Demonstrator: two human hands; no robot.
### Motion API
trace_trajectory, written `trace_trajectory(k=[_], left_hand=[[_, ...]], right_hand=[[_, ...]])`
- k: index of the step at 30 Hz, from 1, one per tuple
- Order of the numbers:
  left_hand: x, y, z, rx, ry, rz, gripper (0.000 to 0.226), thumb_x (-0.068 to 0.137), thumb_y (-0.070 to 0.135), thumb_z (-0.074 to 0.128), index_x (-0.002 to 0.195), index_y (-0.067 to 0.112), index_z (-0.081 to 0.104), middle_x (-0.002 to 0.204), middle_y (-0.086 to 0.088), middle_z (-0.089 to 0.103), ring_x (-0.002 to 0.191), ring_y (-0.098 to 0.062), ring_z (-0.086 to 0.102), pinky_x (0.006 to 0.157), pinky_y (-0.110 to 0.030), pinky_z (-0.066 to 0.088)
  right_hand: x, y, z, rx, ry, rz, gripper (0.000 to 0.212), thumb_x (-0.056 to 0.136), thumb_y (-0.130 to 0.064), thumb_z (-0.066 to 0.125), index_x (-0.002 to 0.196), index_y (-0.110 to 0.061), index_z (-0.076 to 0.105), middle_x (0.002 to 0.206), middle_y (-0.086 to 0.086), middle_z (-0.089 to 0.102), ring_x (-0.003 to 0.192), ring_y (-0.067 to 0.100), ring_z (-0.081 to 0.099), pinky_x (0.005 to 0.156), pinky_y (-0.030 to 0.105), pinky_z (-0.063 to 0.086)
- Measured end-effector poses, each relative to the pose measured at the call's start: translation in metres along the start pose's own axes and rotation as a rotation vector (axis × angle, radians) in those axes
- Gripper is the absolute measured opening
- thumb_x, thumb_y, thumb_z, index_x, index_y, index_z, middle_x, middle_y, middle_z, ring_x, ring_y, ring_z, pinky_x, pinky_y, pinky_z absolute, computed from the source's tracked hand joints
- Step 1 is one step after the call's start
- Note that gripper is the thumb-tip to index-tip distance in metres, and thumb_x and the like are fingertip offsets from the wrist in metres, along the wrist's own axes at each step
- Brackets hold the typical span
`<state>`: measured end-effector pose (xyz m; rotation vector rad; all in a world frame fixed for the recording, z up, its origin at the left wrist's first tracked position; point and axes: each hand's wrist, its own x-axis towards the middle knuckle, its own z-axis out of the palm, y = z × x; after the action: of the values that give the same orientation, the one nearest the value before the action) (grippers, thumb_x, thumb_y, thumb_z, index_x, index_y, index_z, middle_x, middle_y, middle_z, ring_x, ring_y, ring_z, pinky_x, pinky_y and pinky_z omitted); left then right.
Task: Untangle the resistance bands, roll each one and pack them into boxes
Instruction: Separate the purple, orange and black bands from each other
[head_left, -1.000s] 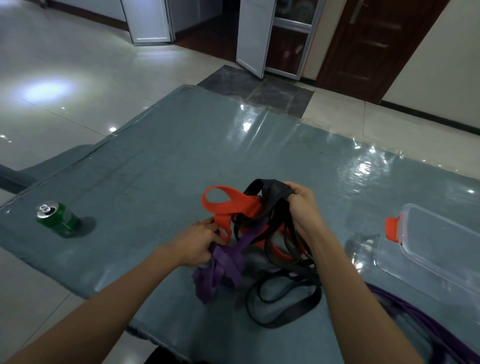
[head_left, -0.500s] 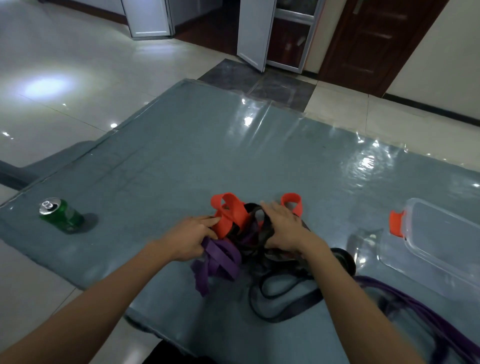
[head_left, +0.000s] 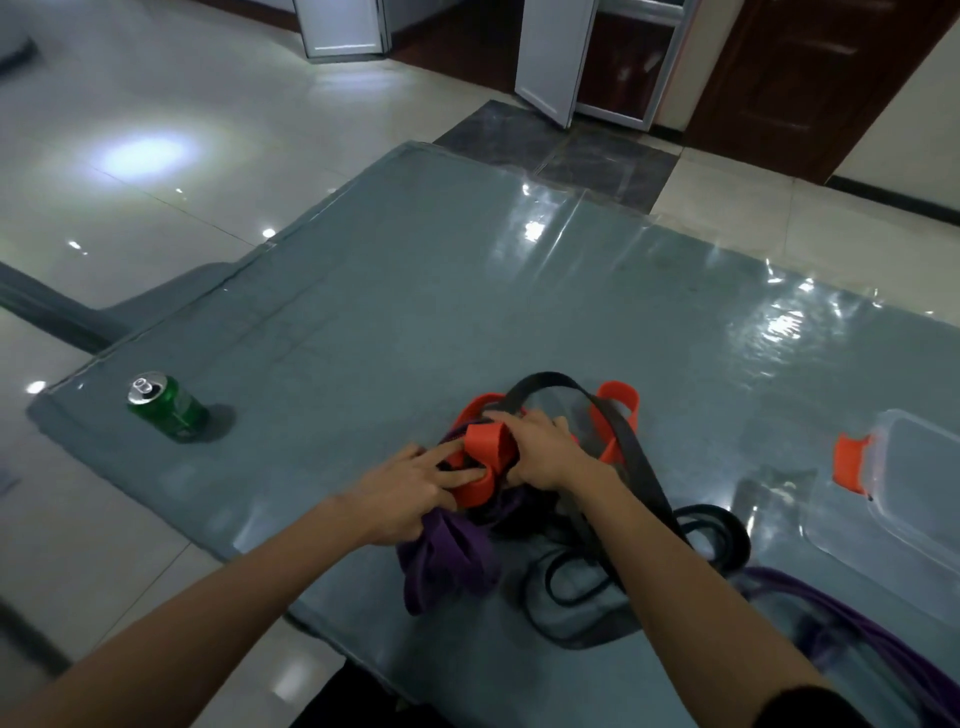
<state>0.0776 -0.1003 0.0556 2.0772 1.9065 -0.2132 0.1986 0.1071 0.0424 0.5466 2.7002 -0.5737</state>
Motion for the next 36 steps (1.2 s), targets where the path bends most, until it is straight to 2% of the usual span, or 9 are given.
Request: trace_trajectory(k=[3, 5, 8, 13, 16, 18, 25, 32, 36], left_hand=[[-0.006, -0.002, 0.005, 0.000, -0.030, -0.009, 0.053, 0.075, 0.014, 0.055, 0.123, 0.036, 0.063, 0.163, 0.022, 0.019, 0.154, -0.024, 0.006, 0.104, -0.041, 0.035], [-0.009, -0.003, 0.011, -0.008, -0.011, 0.002, 0.051, 0.073, 0.012, 0.054, 0.117, 0.034, 0.065, 0.162, 0.021, 0.023, 0.154, -0.025, 0.010, 0.105, -0.041, 0.035], [-0.010, -0.003, 0.020, 0.023, 0.018, 0.036, 0.049, 0.067, 0.012, 0.053, 0.109, 0.033, 0.067, 0.158, 0.021, 0.034, 0.148, -0.027, 0.026, 0.100, -0.040, 0.039], [-0.010, -0.004, 0.036, 0.055, -0.009, 0.064, 0.053, 0.068, 0.013, 0.049, 0.114, 0.034, 0.065, 0.158, 0.022, 0.032, 0.147, -0.025, 0.025, 0.103, -0.042, 0.037], [-0.014, -0.006, 0.039, 0.049, 0.022, 0.068, 0.052, 0.065, 0.013, 0.054, 0.110, 0.035, 0.067, 0.154, 0.023, 0.039, 0.143, -0.022, 0.031, 0.100, -0.041, 0.040], [-0.017, -0.007, 0.041, 0.048, 0.022, 0.065, 0.050, 0.065, 0.014, 0.057, 0.109, 0.036, 0.067, 0.150, 0.025, 0.043, 0.138, -0.020, 0.036, 0.099, -0.040, 0.041], [-0.025, -0.004, 0.056, -0.029, 0.119, 0.044, 0.051, 0.062, 0.014, 0.058, 0.105, 0.038, 0.068, 0.141, 0.027, 0.051, 0.137, -0.021, 0.041, 0.095, -0.042, 0.048], [-0.023, -0.014, 0.057, -0.164, 0.336, -0.053, 0.043, 0.067, 0.019, 0.066, 0.105, 0.038, 0.073, 0.153, 0.006, 0.047, 0.142, -0.023, 0.043, 0.097, -0.043, 0.051], [-0.013, -0.017, 0.043, -0.379, 0.497, -0.074, 0.027, 0.086, 0.030, 0.058, 0.105, 0.031, 0.077, 0.166, -0.003, 0.021, 0.125, -0.024, 0.058, 0.091, -0.033, 0.052]], right_hand=[[0.001, -0.001, 0.004, 0.006, 0.016, -0.033, 0.059, 0.072, -0.036, 0.080, 0.126, -0.036, 0.057, 0.127, -0.001, 0.057, 0.126, 0.024, 0.041, 0.098, 0.046, 0.027], [0.001, -0.001, 0.009, 0.009, 0.043, -0.058, 0.042, 0.074, -0.036, 0.078, 0.114, -0.034, 0.064, 0.113, -0.005, 0.065, 0.119, 0.024, 0.048, 0.088, 0.041, 0.027], [-0.003, -0.006, 0.016, -0.041, -0.006, -0.090, 0.049, 0.076, -0.038, 0.076, 0.122, -0.032, 0.061, 0.112, -0.004, 0.068, 0.113, 0.024, 0.053, 0.086, 0.039, 0.025], [-0.007, -0.008, 0.030, -0.115, -0.082, -0.122, 0.049, 0.075, -0.037, 0.076, 0.121, -0.032, 0.060, 0.120, -0.005, 0.067, 0.116, 0.024, 0.058, 0.095, 0.045, 0.028], [-0.005, -0.014, 0.038, -0.173, -0.081, -0.188, 0.087, 0.077, -0.034, 0.074, 0.149, -0.044, 0.027, 0.134, -0.001, 0.062, 0.122, 0.023, 0.055, 0.097, 0.047, 0.031], [-0.004, -0.022, 0.042, -0.255, -0.091, -0.228, 0.095, 0.079, -0.031, 0.072, 0.153, -0.046, 0.014, 0.135, 0.004, 0.060, 0.123, 0.024, 0.054, 0.097, 0.048, 0.034], [0.001, -0.028, 0.052, -0.330, 0.023, -0.266, 0.056, 0.077, -0.032, 0.069, 0.131, -0.035, 0.054, 0.110, 0.003, 0.065, 0.106, 0.026, 0.060, 0.088, 0.045, 0.038], [-0.026, -0.007, 0.030, 0.160, 0.390, -0.226, 0.042, 0.075, -0.034, 0.068, 0.114, -0.022, 0.064, 0.100, 0.004, 0.065, 0.092, 0.028, 0.064, 0.075, 0.041, 0.052], [-0.051, -0.015, -0.015, 0.470, 0.573, -0.066, 0.018, 0.072, -0.016, 0.077, 0.088, -0.016, 0.068, 0.083, 0.000, 0.068, 0.077, 0.017, 0.064, 0.072, 0.034, 0.050]])
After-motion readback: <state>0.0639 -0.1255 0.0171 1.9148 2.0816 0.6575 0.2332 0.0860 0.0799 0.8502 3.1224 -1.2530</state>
